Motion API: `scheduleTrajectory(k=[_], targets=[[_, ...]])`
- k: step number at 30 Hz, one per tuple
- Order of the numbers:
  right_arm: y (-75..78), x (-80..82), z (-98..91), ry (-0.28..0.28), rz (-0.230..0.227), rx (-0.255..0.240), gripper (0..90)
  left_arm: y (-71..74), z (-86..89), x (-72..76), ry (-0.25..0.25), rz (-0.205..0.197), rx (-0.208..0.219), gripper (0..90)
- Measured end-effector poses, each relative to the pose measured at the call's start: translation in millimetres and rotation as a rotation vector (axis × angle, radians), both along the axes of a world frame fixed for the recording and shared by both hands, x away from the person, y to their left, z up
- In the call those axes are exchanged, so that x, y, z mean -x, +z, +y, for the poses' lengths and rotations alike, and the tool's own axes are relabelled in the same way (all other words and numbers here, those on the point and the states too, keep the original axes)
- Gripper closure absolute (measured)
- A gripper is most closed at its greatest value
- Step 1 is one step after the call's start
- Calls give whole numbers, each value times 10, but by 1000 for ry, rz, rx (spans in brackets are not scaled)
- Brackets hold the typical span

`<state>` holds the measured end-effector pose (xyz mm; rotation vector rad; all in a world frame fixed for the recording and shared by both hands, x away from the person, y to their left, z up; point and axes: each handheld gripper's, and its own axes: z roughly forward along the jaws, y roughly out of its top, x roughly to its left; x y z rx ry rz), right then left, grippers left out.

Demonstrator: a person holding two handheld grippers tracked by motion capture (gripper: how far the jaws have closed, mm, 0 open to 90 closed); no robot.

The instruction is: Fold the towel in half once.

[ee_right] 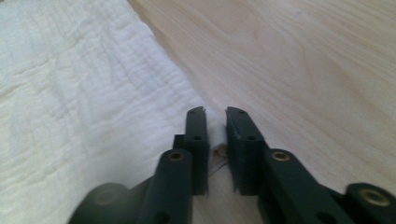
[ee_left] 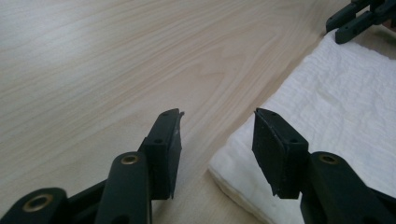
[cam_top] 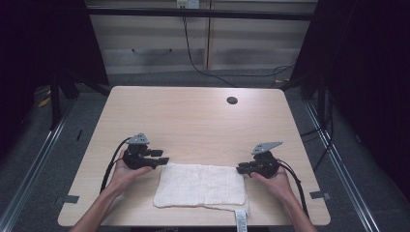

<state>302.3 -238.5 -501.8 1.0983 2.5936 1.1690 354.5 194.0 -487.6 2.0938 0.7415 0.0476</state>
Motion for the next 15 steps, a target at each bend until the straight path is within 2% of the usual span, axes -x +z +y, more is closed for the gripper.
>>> scheduleTrajectory(k=[2, 5, 6, 8, 11, 14, 15], targets=[[0, 3, 10, 5, 9, -2, 858, -14, -19, 6, -9, 5, -8, 496], [-1, -1, 7, 7, 8, -6, 870, -54, -59, 10, -27, 12, -32, 482], [-1, -1, 6, 3, 13, -7, 872, -72, -81, 18, -27, 3, -51, 480], [-3, -5, 2, 1, 13, -8, 874, -106, -115, 20, -52, 11, -53, 482], [-14, -18, -8, -1, 24, -26, 875, -149, -145, 11, -64, 6, -81, 513], [-14, -21, -8, -2, 21, -24, 875, -157, -160, 31, -86, -4, -90, 567], [-13, -17, -6, -6, 22, -23, 875, -157, -167, 50, -108, -25, -103, 608]])
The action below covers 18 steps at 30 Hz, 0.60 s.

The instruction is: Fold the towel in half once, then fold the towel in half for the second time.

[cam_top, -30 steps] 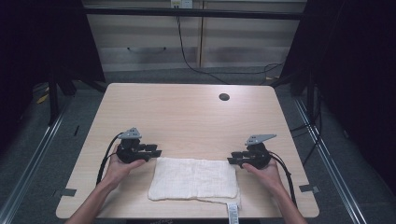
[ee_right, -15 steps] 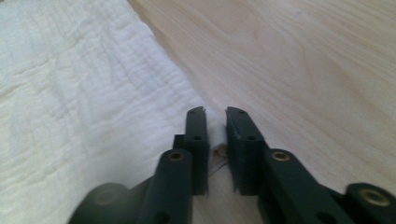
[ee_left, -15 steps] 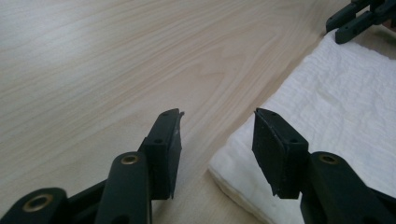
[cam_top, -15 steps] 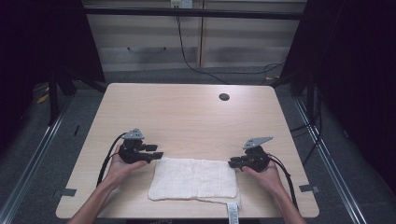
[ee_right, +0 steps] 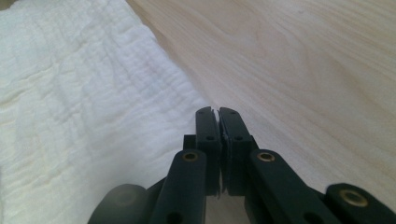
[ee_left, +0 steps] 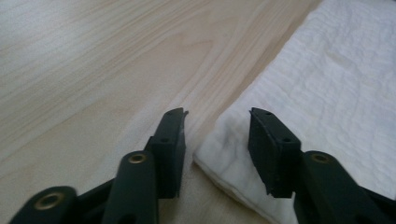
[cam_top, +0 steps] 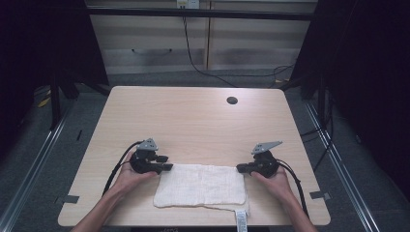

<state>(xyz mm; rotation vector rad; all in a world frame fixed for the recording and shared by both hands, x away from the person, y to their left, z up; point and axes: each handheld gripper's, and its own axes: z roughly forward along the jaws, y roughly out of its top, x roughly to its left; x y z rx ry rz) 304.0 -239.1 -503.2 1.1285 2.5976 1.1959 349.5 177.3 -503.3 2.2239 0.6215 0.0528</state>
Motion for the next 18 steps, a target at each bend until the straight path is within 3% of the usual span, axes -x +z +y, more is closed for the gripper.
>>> scheduleTrajectory(k=[3, 6, 13, 18], targets=[[-1, -1, 1, -2, -1, -1, 875, 5, -20, 54, -15, -24, -21, 746], [-3, -7, -3, -3, -3, -2, 875, 2, -23, 60, -32, -22, -19, 854], [1, -42, -18, -20, -1, -10, 877, 7, 20, 7, 23, 1, -10, 871], [72, -80, -14, -16, -31, -28, 878, 67, 46, -31, 52, -2, 28, 872]])
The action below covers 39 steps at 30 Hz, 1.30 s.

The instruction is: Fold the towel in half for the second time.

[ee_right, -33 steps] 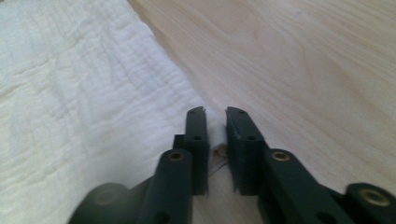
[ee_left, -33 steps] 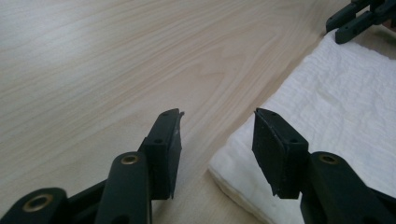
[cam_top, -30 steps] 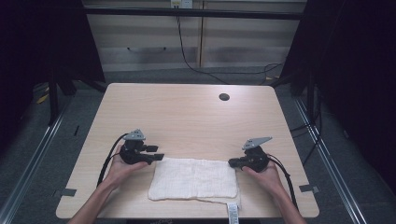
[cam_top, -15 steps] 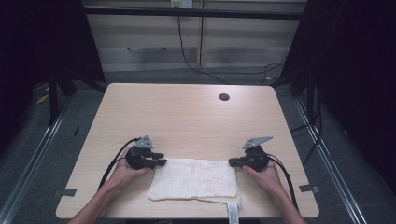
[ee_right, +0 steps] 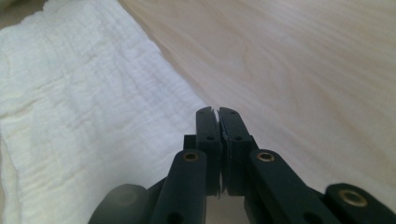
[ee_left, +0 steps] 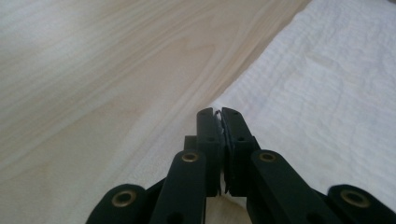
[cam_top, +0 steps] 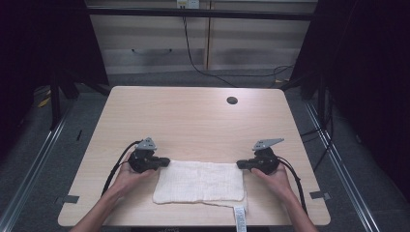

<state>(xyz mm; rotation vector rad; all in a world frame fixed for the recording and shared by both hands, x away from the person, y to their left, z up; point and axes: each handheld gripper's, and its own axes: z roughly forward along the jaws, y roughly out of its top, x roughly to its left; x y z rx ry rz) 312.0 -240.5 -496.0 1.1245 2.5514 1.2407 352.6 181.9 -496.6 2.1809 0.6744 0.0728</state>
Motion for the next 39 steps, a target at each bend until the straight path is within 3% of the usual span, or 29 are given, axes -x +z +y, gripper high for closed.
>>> scheduleTrajectory(k=[4, 15, 19, 27, 39], targets=[[82, -108, 42, -1, -21, -11, 878, 59, 39, -50, 28, -5, 5, 872], [272, -360, 141, -2, -81, -48, 879, 210, 192, -248, 122, -12, 84, 871], [310, -387, 146, -3, -96, -62, 879, 166, 219, -295, 149, 0, 100, 872], [347, -305, 183, 27, -134, -75, 879, 94, 209, -284, 162, -2, 50, 872], [402, -18, 229, 97, -154, -66, 879, 68, 169, -255, 177, -6, 35, 872]])
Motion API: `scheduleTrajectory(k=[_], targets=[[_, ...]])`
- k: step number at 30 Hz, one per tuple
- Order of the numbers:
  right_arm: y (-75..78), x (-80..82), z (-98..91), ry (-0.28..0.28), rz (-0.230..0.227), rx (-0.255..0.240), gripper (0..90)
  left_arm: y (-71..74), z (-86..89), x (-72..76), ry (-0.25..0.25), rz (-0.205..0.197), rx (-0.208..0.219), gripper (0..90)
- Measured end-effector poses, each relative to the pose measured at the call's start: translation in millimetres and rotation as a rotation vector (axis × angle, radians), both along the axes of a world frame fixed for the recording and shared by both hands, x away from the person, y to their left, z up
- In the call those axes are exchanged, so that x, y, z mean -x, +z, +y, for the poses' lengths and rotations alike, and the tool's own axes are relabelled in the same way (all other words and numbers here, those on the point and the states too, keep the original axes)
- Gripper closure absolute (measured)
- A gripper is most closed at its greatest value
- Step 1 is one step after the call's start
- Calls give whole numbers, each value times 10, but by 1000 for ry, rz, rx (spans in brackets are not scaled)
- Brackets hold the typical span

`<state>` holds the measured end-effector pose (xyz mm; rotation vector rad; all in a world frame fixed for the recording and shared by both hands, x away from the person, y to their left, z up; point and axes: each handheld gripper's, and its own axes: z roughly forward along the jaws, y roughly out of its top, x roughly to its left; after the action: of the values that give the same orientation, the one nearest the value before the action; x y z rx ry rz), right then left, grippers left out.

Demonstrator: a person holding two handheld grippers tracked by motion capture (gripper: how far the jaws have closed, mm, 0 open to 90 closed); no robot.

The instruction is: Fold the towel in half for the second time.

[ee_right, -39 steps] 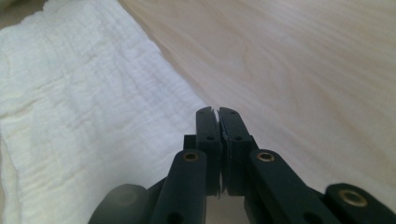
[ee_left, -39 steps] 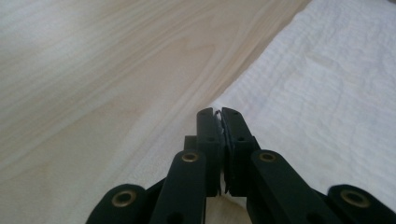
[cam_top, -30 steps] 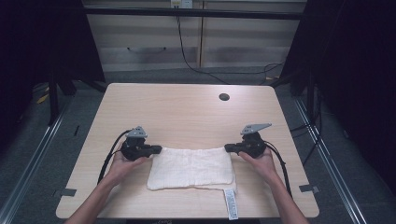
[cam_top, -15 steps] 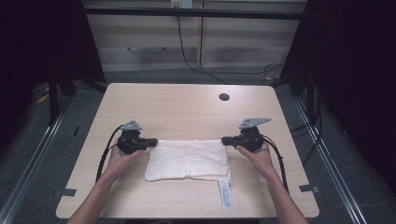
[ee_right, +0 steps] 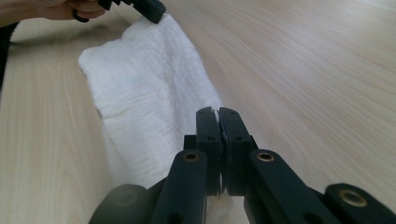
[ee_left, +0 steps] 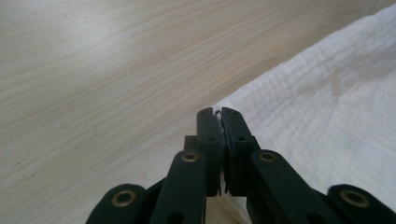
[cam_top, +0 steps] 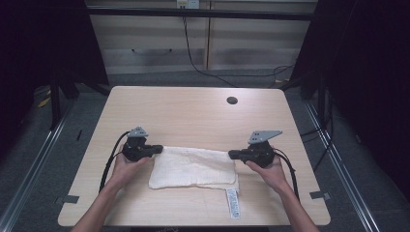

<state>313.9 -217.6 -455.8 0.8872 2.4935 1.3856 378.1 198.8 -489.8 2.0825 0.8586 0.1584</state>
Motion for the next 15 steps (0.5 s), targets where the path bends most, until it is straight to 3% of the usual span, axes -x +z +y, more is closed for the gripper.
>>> scheduleTrajectory(k=[15], targets=[[-33, 397, 140, 121, 7, 31, 879, -10, -35, 37, 23, -13, -9, 873]])
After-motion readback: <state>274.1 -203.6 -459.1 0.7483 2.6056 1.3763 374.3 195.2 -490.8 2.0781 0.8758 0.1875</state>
